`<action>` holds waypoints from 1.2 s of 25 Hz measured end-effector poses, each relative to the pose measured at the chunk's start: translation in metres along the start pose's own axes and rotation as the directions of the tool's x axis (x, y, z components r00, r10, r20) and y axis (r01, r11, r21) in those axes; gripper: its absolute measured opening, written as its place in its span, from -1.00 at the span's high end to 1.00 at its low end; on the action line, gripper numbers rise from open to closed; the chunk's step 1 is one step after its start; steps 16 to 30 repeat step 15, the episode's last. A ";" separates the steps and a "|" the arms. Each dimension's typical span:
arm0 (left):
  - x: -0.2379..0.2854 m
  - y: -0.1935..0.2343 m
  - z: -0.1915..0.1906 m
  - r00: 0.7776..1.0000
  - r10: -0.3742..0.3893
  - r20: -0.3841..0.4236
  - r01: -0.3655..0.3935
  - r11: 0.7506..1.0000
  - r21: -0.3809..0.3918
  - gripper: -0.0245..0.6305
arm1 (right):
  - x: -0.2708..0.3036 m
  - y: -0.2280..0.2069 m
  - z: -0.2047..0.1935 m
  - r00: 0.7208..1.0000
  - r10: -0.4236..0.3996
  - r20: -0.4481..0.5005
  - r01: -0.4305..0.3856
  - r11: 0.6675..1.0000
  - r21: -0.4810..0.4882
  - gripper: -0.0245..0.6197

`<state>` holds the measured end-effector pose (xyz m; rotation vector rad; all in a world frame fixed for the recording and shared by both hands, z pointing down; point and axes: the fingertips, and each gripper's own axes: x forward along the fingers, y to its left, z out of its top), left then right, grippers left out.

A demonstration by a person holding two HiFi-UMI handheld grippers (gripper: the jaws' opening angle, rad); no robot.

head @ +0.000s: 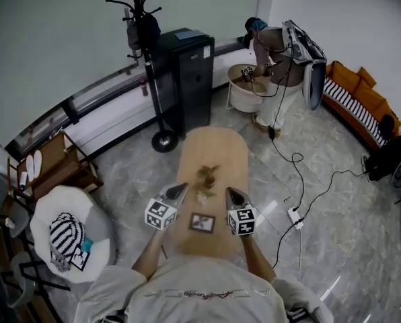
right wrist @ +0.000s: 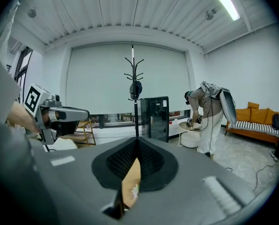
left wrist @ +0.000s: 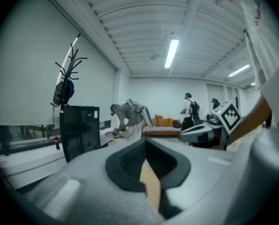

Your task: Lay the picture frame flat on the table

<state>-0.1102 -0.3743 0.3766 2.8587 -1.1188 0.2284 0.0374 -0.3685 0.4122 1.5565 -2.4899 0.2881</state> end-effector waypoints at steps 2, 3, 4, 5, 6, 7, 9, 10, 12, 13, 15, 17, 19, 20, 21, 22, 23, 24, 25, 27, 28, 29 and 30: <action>-0.001 -0.001 -0.003 1.000 0.000 0.000 0.000 1.000 -0.002 0.93 | 0.000 0.002 -0.003 1.000 0.006 -0.004 -0.006 1.000 0.004 0.91; -0.001 -0.001 -0.003 1.000 0.001 0.000 -0.001 1.000 -0.003 0.93 | 0.001 0.002 -0.004 1.000 0.008 -0.006 -0.008 1.000 0.004 0.91; -0.001 0.000 -0.003 1.000 0.003 0.001 -0.003 1.000 -0.003 0.93 | 0.002 0.002 -0.004 1.000 0.009 -0.008 -0.009 1.000 0.003 0.91; 0.000 0.001 -0.002 1.000 0.004 0.003 -0.004 1.000 -0.002 0.93 | 0.003 0.001 -0.003 1.000 0.009 -0.009 -0.009 1.000 0.002 0.91; 0.001 0.002 -0.001 1.000 0.004 0.004 -0.004 1.000 -0.001 0.93 | 0.004 0.001 -0.003 1.000 0.009 -0.010 -0.009 1.000 0.001 0.91; 0.002 0.003 -0.001 1.000 0.003 0.005 -0.003 1.000 -0.002 0.93 | 0.005 0.001 -0.002 1.000 0.009 -0.009 -0.009 1.000 0.003 0.91; 0.004 0.002 0.001 1.000 -0.001 0.010 0.001 1.000 -0.003 0.92 | 0.006 0.000 0.000 1.000 0.010 -0.005 -0.010 1.000 0.009 0.91; 0.005 0.001 0.002 1.000 -0.003 0.014 0.003 1.000 -0.001 0.93 | 0.005 0.000 0.000 1.000 0.011 -0.001 -0.011 1.000 0.013 0.91; 0.009 0.000 0.005 1.000 -0.007 0.019 0.007 1.000 0.003 0.93 | 0.006 -0.002 0.002 1.000 0.012 0.006 -0.012 1.000 0.016 0.91; 0.010 0.000 0.007 1.000 -0.009 0.020 0.009 1.000 0.004 0.92 | 0.007 -0.003 0.003 1.000 0.013 0.009 -0.013 1.000 0.016 0.91; 0.013 0.000 0.008 1.000 -0.012 0.022 0.012 1.000 0.007 0.93 | 0.008 -0.003 0.004 1.000 0.014 0.014 -0.014 1.000 0.016 0.91; 0.013 0.000 0.008 1.000 -0.012 0.022 0.012 1.000 0.007 0.93 | 0.008 -0.003 0.004 1.000 0.014 0.014 -0.014 1.000 0.016 0.91; 0.013 0.000 0.008 1.000 -0.012 0.022 0.012 1.000 0.007 0.93 | 0.008 -0.003 0.004 1.000 0.014 0.014 -0.014 1.000 0.016 0.91; 0.013 0.000 0.008 1.000 -0.012 0.022 0.012 1.000 0.007 0.93 | 0.008 -0.003 0.004 1.000 0.014 0.014 -0.014 1.000 0.016 0.91; 0.013 0.000 0.008 1.000 -0.012 0.022 0.012 1.000 0.007 0.93 | 0.008 -0.003 0.004 1.000 0.014 0.014 -0.014 1.000 0.016 0.91; 0.013 0.000 0.008 1.000 -0.012 0.022 0.012 1.000 0.007 0.93 | 0.008 -0.003 0.004 1.000 0.014 0.014 -0.014 1.000 0.016 0.91; 0.013 0.000 0.008 1.000 -0.012 0.022 0.012 1.000 0.007 0.93 | 0.008 -0.003 0.004 1.000 0.014 0.014 -0.014 1.000 0.016 0.91; 0.013 0.000 0.008 1.000 -0.012 0.022 0.012 1.000 0.007 0.93 | 0.008 -0.003 0.004 1.000 0.014 0.014 -0.014 1.000 0.016 0.91; 0.013 0.000 0.008 1.000 -0.012 0.022 0.012 1.000 0.007 0.93 | 0.008 -0.003 0.004 1.000 0.014 0.014 -0.014 1.000 0.016 0.91; 0.013 0.000 0.008 1.000 -0.012 0.022 0.012 1.000 0.007 0.93 | 0.008 -0.003 0.004 1.000 0.014 0.014 -0.014 1.000 0.016 0.91; 0.013 0.000 0.008 1.000 -0.012 0.022 0.012 1.000 0.007 0.93 | 0.008 -0.003 0.004 1.000 0.014 0.014 -0.014 1.000 0.016 0.91; 0.013 0.000 0.008 1.000 -0.012 0.022 0.012 1.000 0.007 0.93 | 0.008 -0.003 0.004 1.000 0.014 0.014 -0.014 1.000 0.016 0.91; 0.013 0.000 0.008 1.000 -0.012 0.022 0.012 1.000 0.007 0.93 | 0.008 -0.003 0.004 1.000 0.014 0.014 -0.014 1.000 0.016 0.91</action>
